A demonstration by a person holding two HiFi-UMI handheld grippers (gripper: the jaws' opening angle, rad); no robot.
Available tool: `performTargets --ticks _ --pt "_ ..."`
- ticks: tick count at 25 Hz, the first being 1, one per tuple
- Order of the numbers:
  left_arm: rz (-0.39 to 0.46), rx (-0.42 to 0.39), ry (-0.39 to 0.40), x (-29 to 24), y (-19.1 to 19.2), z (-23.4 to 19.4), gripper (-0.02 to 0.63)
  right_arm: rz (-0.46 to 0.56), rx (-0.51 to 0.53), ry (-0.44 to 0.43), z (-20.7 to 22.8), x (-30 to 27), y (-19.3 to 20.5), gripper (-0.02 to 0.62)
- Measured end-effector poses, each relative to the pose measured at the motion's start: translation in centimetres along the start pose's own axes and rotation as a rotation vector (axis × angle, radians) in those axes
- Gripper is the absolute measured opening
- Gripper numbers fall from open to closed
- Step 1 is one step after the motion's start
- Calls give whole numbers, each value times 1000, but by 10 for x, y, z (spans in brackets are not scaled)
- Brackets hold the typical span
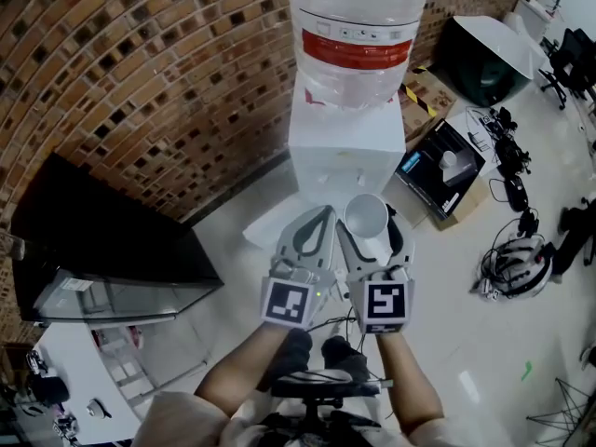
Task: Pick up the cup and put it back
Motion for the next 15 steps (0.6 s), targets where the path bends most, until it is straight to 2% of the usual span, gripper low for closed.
performTargets --ticks 9,15 --pt "7 0 -11 -6 4 -7 2 -6 5 -4 1 -10 4 341" --pt "-19 -4 -33 -13 36 -19 2 -33 -4 -14 1 -30 34 341"
Point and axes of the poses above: the fingertips, and each gripper's own axes: x backward along the fingers, z to its right, y out of its underside, the point moved 2 cm from there along x, backward along the fingers, and after that the axes turned 2 degrees about x, right-handed, at the moved point
